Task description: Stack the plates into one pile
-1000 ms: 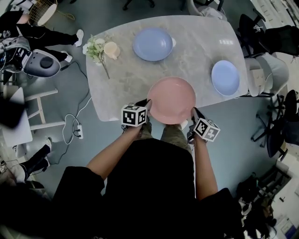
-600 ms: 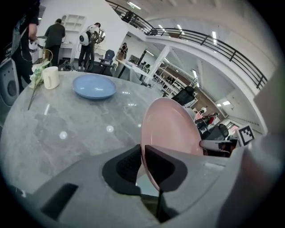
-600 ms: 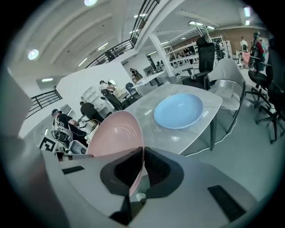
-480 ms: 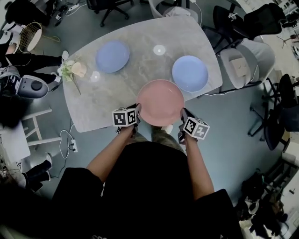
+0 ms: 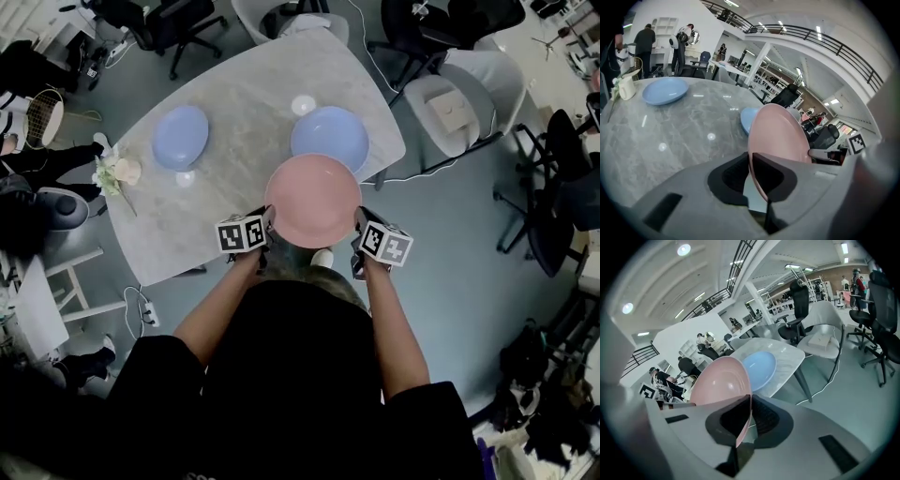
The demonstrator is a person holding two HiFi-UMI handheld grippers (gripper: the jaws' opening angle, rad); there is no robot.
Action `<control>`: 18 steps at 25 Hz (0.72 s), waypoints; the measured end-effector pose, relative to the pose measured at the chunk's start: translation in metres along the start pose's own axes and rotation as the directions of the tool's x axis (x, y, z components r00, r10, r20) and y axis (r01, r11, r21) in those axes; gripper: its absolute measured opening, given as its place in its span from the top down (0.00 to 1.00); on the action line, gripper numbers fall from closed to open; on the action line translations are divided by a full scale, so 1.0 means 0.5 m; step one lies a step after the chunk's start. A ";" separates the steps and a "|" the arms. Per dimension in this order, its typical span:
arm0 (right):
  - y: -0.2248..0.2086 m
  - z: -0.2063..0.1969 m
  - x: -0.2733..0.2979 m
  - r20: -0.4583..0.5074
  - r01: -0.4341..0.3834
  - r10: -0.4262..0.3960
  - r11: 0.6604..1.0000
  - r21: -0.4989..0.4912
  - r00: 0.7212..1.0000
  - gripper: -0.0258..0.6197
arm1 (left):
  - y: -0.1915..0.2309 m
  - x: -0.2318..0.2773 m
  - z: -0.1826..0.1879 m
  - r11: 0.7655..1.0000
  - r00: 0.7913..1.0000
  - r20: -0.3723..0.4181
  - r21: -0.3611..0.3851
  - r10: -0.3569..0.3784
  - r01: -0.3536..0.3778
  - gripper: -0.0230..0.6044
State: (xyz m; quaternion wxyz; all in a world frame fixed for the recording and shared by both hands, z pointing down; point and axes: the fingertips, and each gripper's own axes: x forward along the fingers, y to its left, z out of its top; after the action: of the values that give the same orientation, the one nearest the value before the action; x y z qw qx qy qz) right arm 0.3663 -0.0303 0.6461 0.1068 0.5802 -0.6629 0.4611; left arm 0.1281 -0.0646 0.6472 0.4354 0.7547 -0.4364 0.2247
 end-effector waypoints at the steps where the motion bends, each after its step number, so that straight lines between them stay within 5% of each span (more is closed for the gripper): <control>1: -0.009 0.007 -0.001 0.007 0.010 -0.010 1.000 -0.001 1.000 0.92 | -0.011 0.003 0.005 1.000 1.000 0.002 0.006 -0.005 0.005 0.90; 18: -0.077 0.179 0.099 0.013 0.061 -0.062 0.998 0.034 0.998 0.92 | -0.034 0.157 0.143 0.999 0.999 -0.036 -0.029 -0.023 0.022 0.90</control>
State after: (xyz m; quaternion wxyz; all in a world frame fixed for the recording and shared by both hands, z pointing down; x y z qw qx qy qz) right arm 0.4201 -0.1255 0.6488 0.1065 0.6053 -0.6374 0.4647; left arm 0.1802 -0.1578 0.6587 0.4564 0.7491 -0.4231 0.2272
